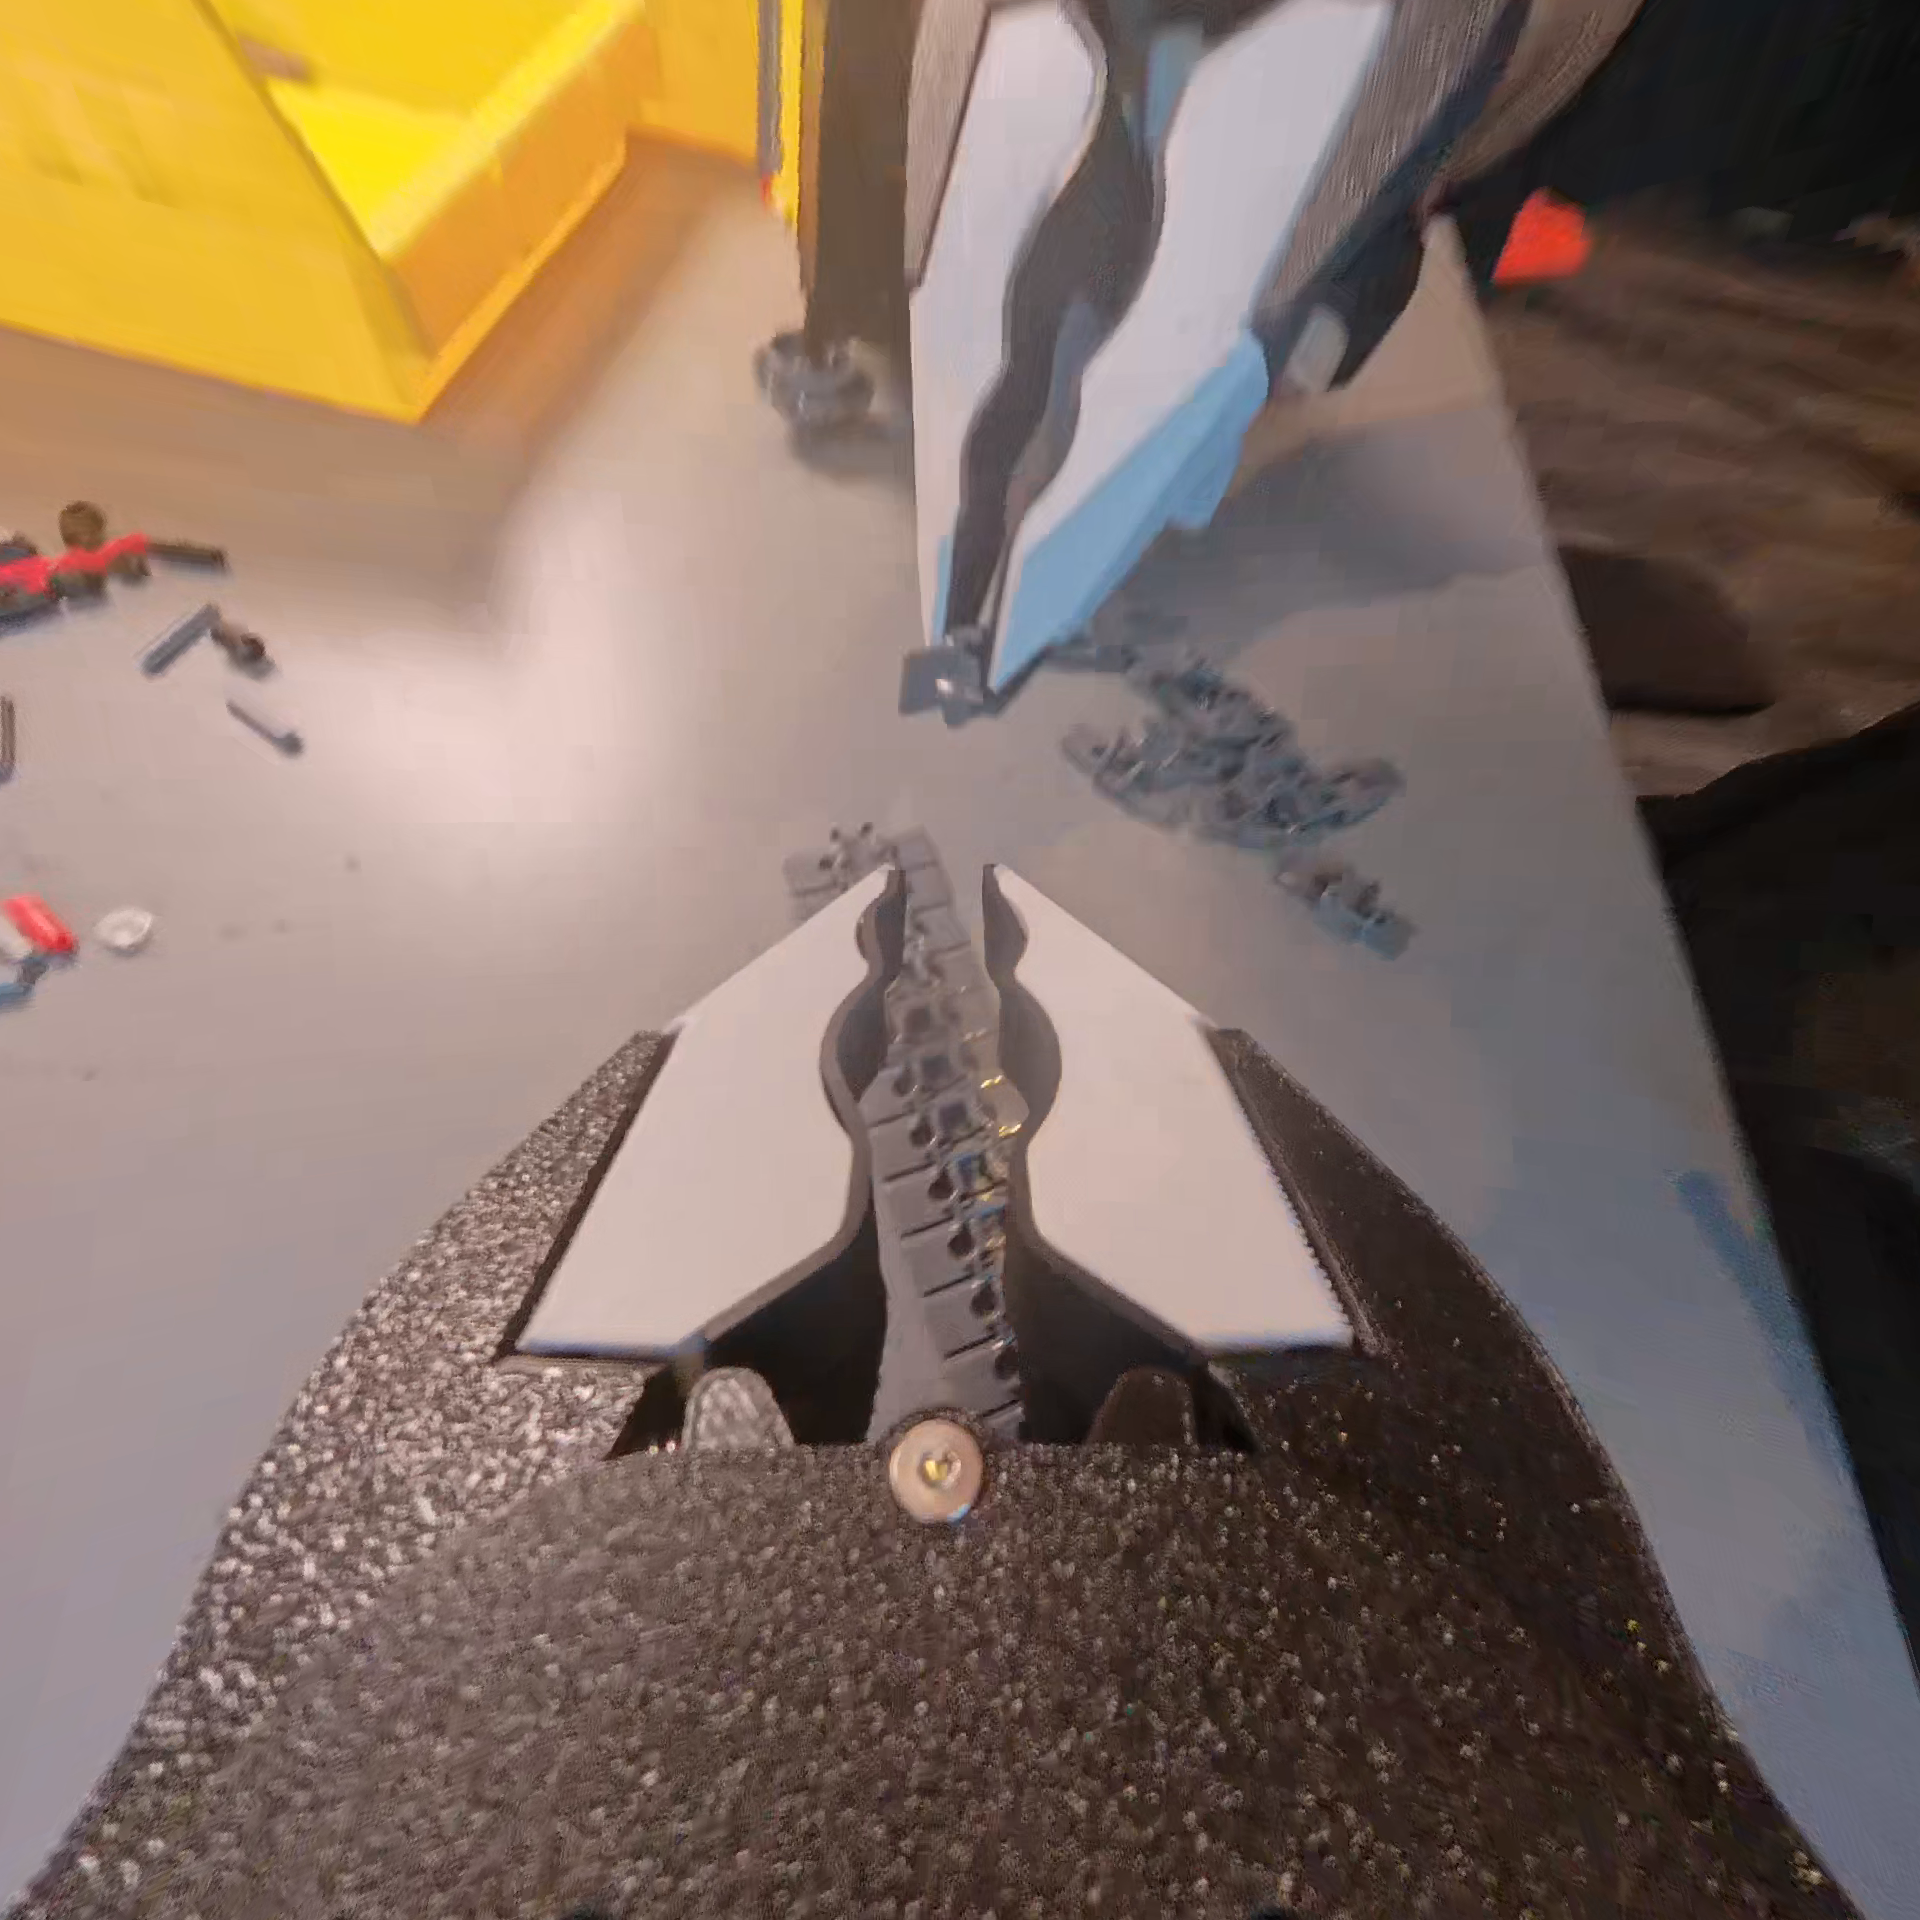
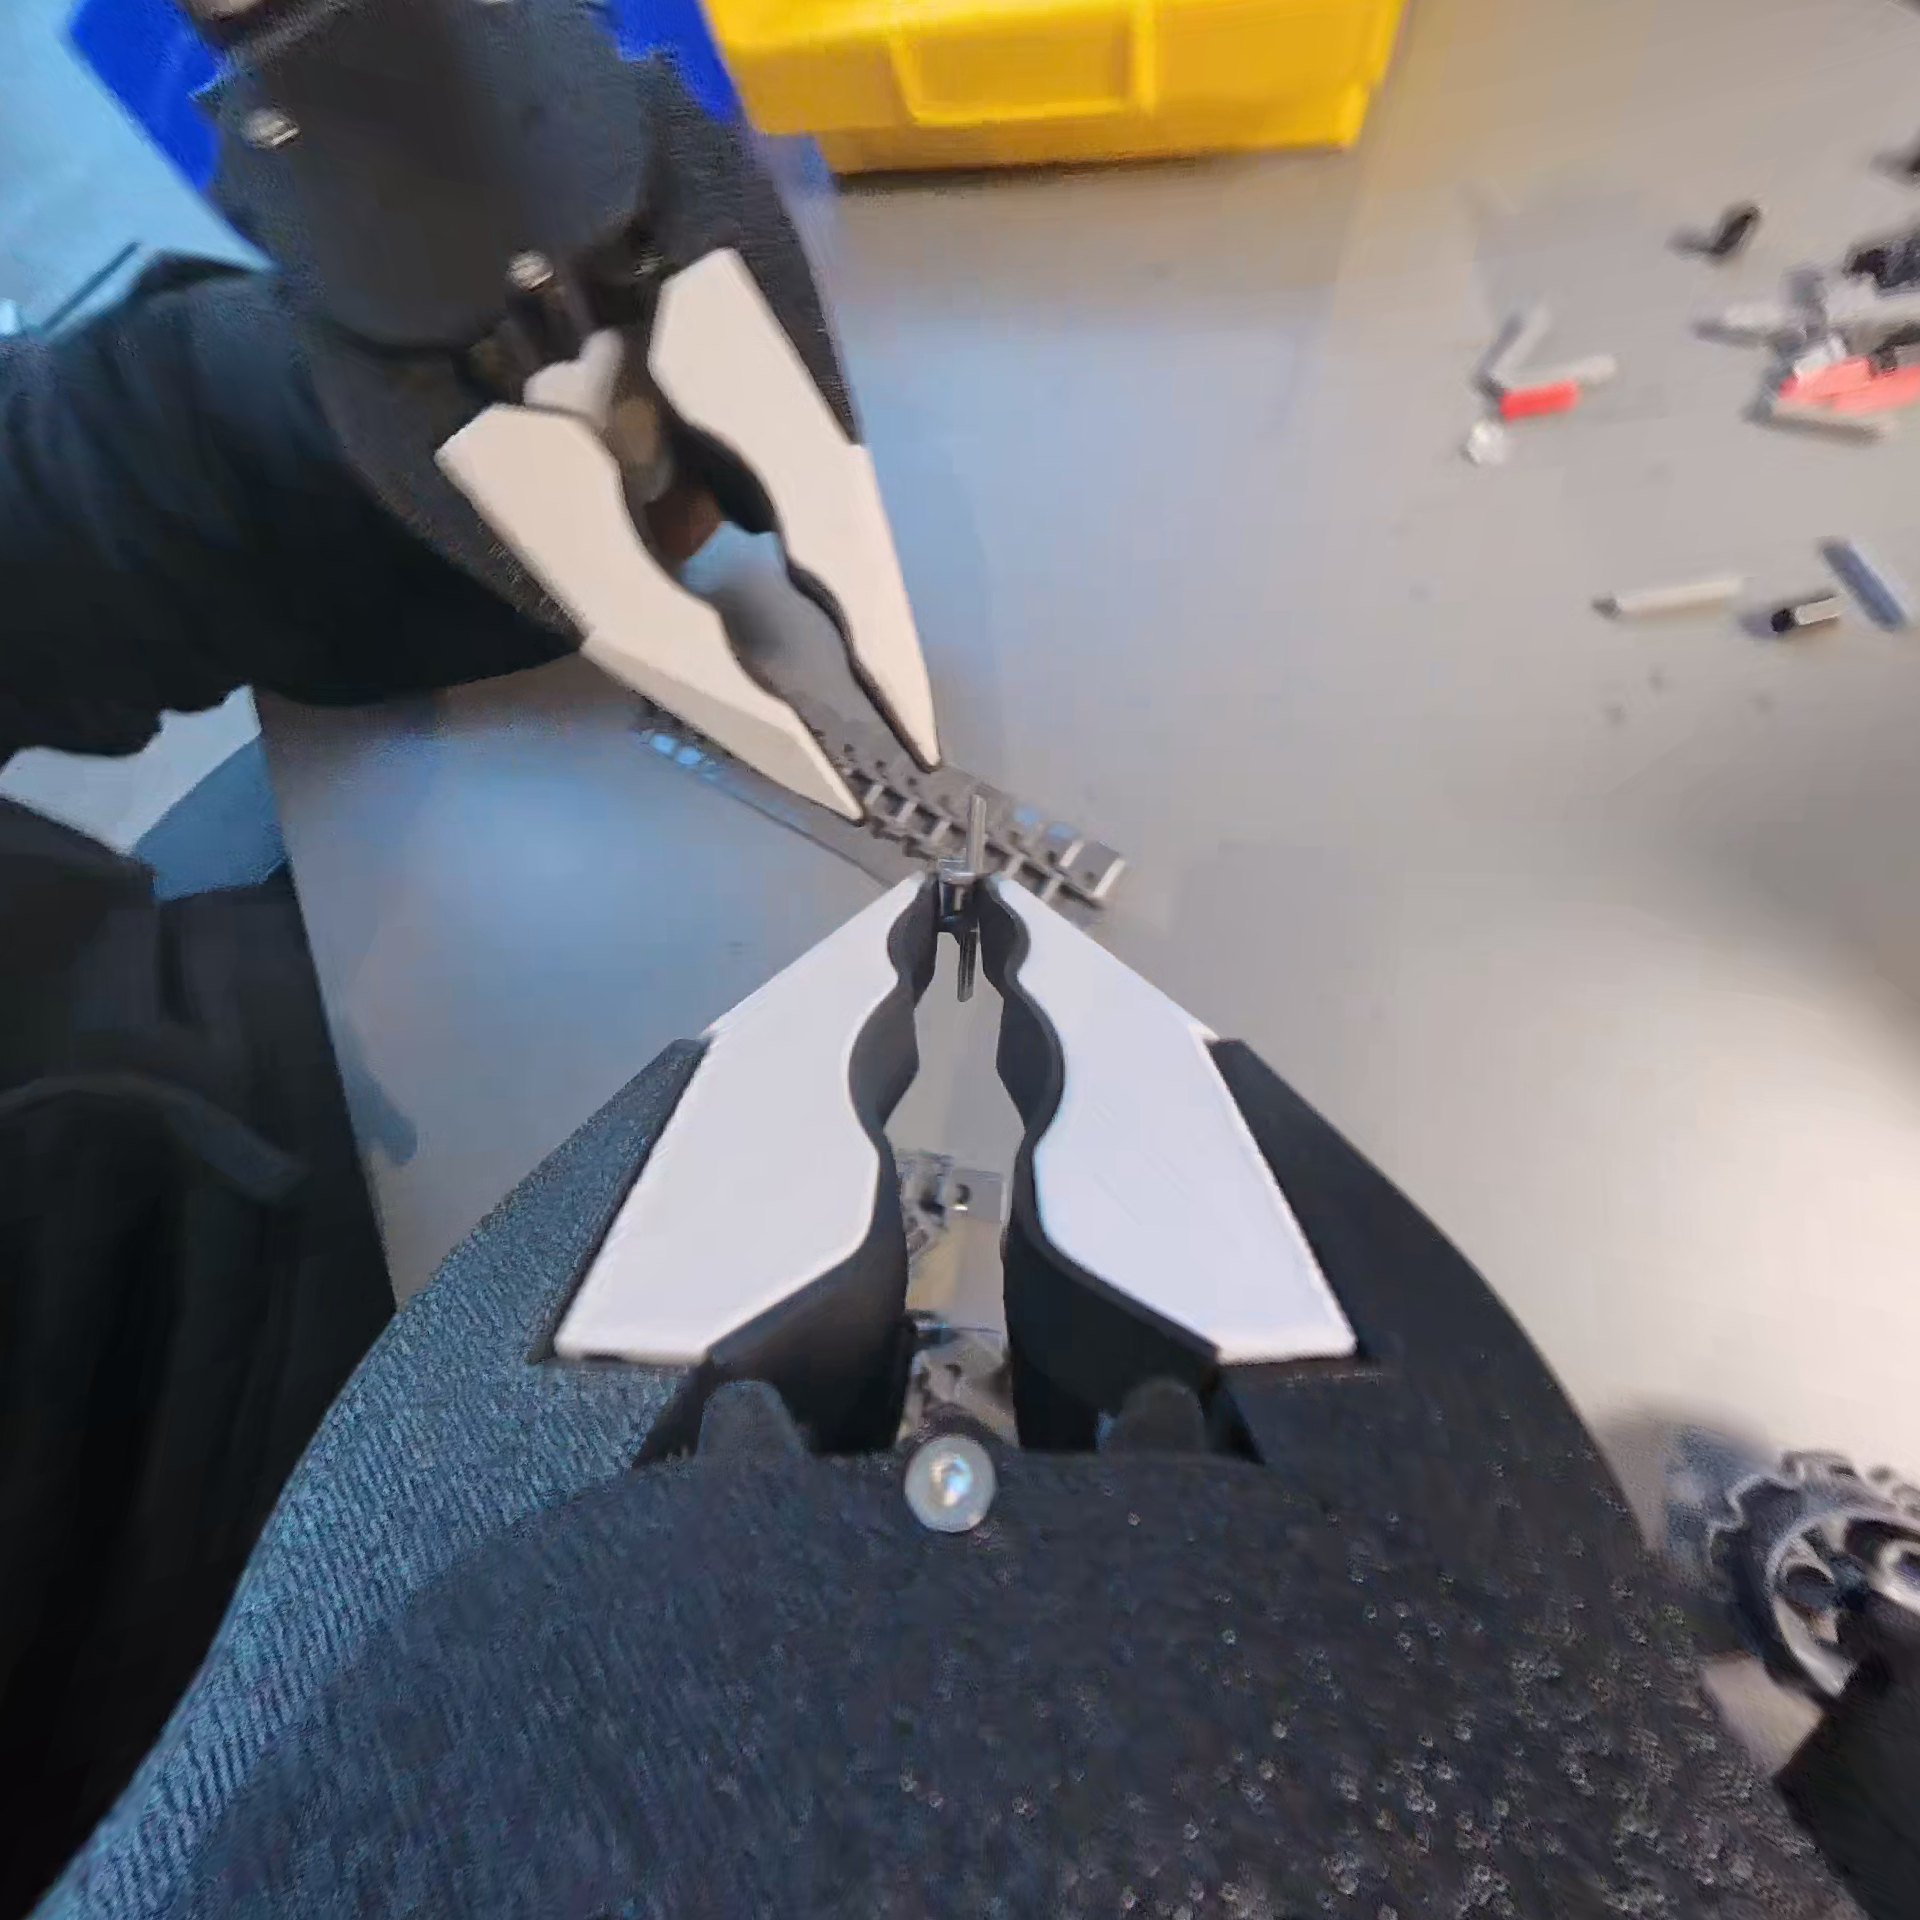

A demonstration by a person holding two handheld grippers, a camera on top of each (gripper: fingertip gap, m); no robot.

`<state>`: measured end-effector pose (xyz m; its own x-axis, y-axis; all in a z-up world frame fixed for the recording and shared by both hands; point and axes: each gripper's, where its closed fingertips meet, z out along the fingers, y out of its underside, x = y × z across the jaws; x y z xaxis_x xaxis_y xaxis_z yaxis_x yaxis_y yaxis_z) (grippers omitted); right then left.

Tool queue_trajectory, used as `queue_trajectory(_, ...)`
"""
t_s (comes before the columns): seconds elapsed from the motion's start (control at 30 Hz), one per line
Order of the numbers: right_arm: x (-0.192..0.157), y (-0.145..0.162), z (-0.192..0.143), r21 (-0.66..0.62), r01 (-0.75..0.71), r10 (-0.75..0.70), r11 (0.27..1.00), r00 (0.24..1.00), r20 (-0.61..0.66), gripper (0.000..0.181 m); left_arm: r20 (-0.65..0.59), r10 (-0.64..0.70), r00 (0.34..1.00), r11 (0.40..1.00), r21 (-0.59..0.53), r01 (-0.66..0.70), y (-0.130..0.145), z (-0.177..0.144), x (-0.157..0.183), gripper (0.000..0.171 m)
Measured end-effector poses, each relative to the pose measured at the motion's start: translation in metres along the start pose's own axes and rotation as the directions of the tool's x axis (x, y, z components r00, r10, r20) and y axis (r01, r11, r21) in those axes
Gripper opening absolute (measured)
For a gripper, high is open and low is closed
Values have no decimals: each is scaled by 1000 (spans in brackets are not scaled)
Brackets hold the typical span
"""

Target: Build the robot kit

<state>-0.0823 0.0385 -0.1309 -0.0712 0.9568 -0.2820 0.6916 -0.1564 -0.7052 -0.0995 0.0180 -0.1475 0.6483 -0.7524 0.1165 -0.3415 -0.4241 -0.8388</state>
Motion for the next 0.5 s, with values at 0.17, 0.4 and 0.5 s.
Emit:
queue_trajectory(0.17,26,13,18,-94,-192,191,977,981,-19,6,68,11,998,992,-129,-3,17,20,-7,18)
queue_trajectory(0.4,34,23,32,-154,-304,304,940,952,-27,6,156,42,987,979,-205,-10,18,43,-18,21)
queue_trajectory(0.5,36,25,33,-155,-321,318,934,947,-46,6,187,34,982,980,-200,4,17,45,-20,16)
